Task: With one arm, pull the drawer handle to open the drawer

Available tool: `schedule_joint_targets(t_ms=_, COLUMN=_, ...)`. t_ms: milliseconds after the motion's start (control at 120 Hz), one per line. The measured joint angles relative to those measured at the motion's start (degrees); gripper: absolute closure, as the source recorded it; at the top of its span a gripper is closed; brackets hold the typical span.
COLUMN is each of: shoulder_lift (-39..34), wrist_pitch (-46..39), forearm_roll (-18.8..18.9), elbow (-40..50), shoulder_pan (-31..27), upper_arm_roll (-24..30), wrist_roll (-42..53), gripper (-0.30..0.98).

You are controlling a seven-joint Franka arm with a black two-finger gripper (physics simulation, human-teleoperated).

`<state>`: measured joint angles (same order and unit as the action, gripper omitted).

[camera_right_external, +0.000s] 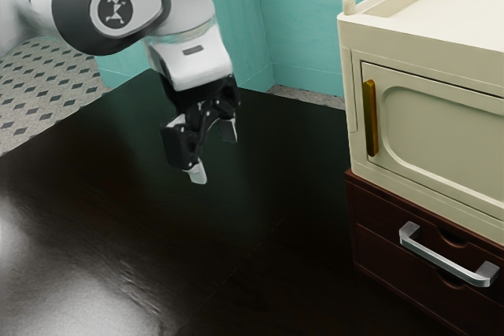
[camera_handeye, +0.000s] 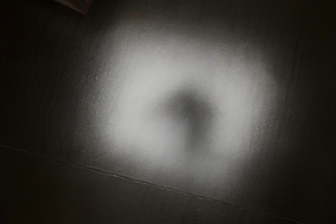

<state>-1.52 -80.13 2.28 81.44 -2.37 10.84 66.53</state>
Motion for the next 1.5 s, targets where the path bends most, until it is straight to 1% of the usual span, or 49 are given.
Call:
schedule_joint_targets(t_ms=100, shoulder_lift=-2.9, wrist_pitch=-3.8, forearm_roll=-0.3, elbow=4.2, shoulder_pan=0.2, upper_arm_roll=2.5, wrist_roll=4.0, gripper=0.0)
schedule_joint_targets(t_ms=233, shoulder_lift=-4.2, wrist_pitch=-8.5, forearm_roll=-0.4, elbow=7.1, shoulder_pan=0.4, upper_arm_roll=5.5, wrist_roll=8.3, gripper=0.0)
schedule_joint_targets(t_ms=292, shoulder_lift=-4.2, wrist_pitch=-10.5, forearm_roll=-0.4, elbow=7.5, shoulder_pan=1.9, upper_arm_roll=6.0, wrist_roll=9.9, gripper=0.0)
schedule_joint_targets(t_ms=342, shoulder_lift=-4.2, wrist_pitch=-11.9, forearm_roll=-0.6, elbow=7.6, shoulder_pan=3.8, upper_arm_roll=6.1, wrist_roll=11.1, gripper=0.0)
schedule_joint_targets(t_ms=392, shoulder_lift=-3.9, wrist_pitch=-13.1, forearm_roll=-1.6, elbow=7.5, shoulder_pan=5.2, upper_arm_roll=6.2, wrist_roll=12.2, gripper=0.0)
schedule_joint_targets(t_ms=558, shoulder_lift=-4.1, wrist_pitch=-17.9, forearm_roll=-3.9, elbow=8.0, shoulder_pan=7.7, upper_arm_roll=6.2, wrist_roll=14.6, gripper=0.0)
schedule_joint_targets(t_ms=658, shoulder_lift=-4.2, wrist_pitch=-21.6, forearm_roll=-6.4, elbow=10.8, shoulder_pan=8.8, upper_arm_roll=5.9, wrist_roll=15.1, gripper=0.0)
schedule_joint_targets(t_ms=867, shoulder_lift=-4.0, wrist_pitch=-29.2, forearm_roll=-9.5, elbow=13.9, shoulder_pan=12.8, upper_arm_roll=4.4, wrist_roll=14.8, gripper=0.0)
schedule_joint_targets(t_ms=967, shoulder_lift=-3.7, wrist_pitch=-32.3, forearm_roll=-11.2, elbow=15.4, shoulder_pan=13.4, upper_arm_roll=4.0, wrist_roll=14.1, gripper=0.01)
schedule_joint_targets(t_ms=1092, shoulder_lift=-3.3, wrist_pitch=-35.0, forearm_roll=-12.1, elbow=16.4, shoulder_pan=13.9, upper_arm_roll=3.9, wrist_roll=12.0, gripper=0.03)
schedule_joint_targets(t_ms=1158, shoulder_lift=-2.7, wrist_pitch=-36.3, forearm_roll=-12.2, elbow=16.6, shoulder_pan=14.9, upper_arm_roll=3.9, wrist_roll=10.8, gripper=0.07)
schedule_joint_targets(t_ms=1225, shoulder_lift=-2.0, wrist_pitch=-37.4, forearm_roll=-12.1, elbow=16.7, shoulder_pan=15.7, upper_arm_roll=3.9, wrist_roll=9.7, gripper=0.18)
schedule_joint_targets(t_ms=1342, shoulder_lift=-1.0, wrist_pitch=-38.9, forearm_roll=-10.0, elbow=16.8, shoulder_pan=16.3, upper_arm_roll=3.9, wrist_roll=8.1, gripper=0.33)
schedule_joint_targets(t_ms=1500, shoulder_lift=1.0, wrist_pitch=-40.7, forearm_roll=-8.5, elbow=16.8, shoulder_pan=16.1, upper_arm_roll=3.9, wrist_roll=6.4, gripper=0.44)
